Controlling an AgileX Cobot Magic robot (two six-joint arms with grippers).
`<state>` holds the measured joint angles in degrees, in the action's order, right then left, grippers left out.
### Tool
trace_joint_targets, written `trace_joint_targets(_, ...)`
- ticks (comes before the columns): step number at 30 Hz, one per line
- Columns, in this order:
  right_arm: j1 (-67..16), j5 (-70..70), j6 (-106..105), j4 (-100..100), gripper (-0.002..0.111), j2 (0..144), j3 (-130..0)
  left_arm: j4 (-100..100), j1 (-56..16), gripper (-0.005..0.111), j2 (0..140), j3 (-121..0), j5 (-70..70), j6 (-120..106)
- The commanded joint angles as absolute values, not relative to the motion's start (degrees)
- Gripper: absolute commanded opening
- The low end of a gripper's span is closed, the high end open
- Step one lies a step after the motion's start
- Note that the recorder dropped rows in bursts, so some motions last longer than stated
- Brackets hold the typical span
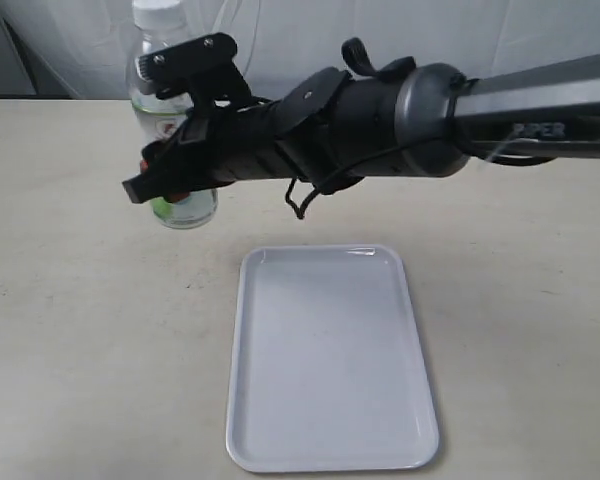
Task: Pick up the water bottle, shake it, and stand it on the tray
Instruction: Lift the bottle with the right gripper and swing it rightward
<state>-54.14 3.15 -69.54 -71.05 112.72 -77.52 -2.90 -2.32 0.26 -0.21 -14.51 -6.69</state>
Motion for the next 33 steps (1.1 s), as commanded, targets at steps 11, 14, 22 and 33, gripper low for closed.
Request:
trace_joint_targets(11,-59.42,-29.21,-76.55,-89.02,-0.001,100.21,-65.87,-2.67,-2.46,0.0,0.0,0.0,-13.73,-6.54)
trace_joint_targets(14,-59.42,-7.0,-99.86,-96.8,-0.001,99.37,-65.06,-2.67,-2.46,0.0,0.0,0.0,-13.73,-6.54)
trace_joint_targets(22,-57.96,-43.76,-93.13,-99.95,-0.001,97.41,-63.53,-2.67,-2.46,0.0,0.0,0.0,-13.73,-6.54)
trace_joint_targets(33,-58.25,-22.06,-101.71,-99.95,-0.001,89.46,-56.26,-2.67,-2.46,0.0,0.0,0.0,-13.73,-6.54)
